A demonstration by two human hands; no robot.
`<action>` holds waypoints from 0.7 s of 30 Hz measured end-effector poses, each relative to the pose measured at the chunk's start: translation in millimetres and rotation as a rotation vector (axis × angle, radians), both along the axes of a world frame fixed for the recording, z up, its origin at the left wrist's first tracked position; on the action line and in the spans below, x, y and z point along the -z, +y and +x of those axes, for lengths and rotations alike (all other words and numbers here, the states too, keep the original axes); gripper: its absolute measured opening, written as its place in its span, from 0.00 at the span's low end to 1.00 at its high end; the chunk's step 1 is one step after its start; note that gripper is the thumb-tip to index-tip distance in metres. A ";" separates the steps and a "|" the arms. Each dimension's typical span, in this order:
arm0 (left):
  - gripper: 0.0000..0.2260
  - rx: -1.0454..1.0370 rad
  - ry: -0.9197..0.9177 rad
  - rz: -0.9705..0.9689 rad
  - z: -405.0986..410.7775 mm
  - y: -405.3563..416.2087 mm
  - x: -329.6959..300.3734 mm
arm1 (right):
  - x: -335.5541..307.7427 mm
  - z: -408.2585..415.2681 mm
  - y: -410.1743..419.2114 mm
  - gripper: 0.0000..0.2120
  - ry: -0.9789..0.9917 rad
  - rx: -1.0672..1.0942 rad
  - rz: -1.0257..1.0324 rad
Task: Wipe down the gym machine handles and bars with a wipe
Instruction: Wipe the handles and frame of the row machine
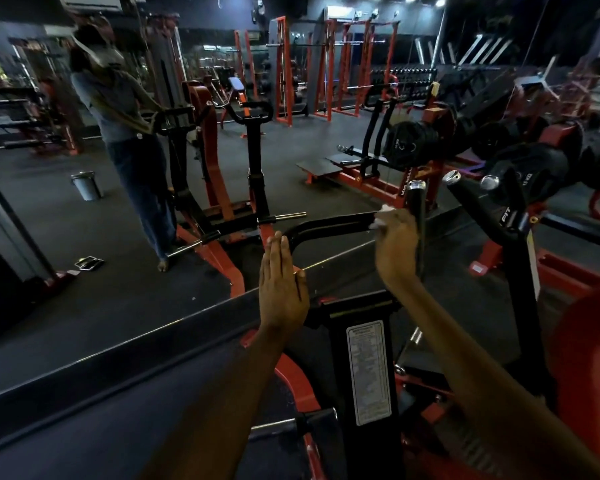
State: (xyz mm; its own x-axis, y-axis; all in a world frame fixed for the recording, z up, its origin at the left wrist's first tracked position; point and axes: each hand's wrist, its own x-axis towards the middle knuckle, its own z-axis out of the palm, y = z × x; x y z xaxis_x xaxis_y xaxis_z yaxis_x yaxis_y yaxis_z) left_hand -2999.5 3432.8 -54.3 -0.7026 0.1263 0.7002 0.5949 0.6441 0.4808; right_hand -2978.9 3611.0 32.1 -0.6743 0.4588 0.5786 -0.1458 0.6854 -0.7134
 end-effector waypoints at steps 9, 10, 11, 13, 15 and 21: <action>0.27 0.005 0.018 -0.022 2.8 -2.1 -0.2 | 14.1 -8.5 -5.6 0.05 -0.040 -0.166 0.369; 0.28 0.019 0.024 -0.011 3.2 -1.9 -0.4 | 12.9 -12.3 12.7 0.04 -0.060 -0.040 0.314; 0.28 0.028 0.029 -0.014 2.8 -1.7 -1.5 | 12.7 -15.1 25.3 0.04 -0.067 0.055 0.264; 0.28 0.022 0.018 -0.021 0.5 -1.9 0.8 | 2.2 -19.4 32.4 0.07 -0.118 0.177 0.299; 0.28 0.005 -0.003 -0.018 -2.5 -2.1 2.8 | -12.5 -32.7 27.3 0.13 -0.186 0.250 0.535; 0.28 0.009 -0.010 -0.024 -3.2 -1.4 3.3 | -74.2 -59.1 -6.9 0.13 -0.875 0.201 0.566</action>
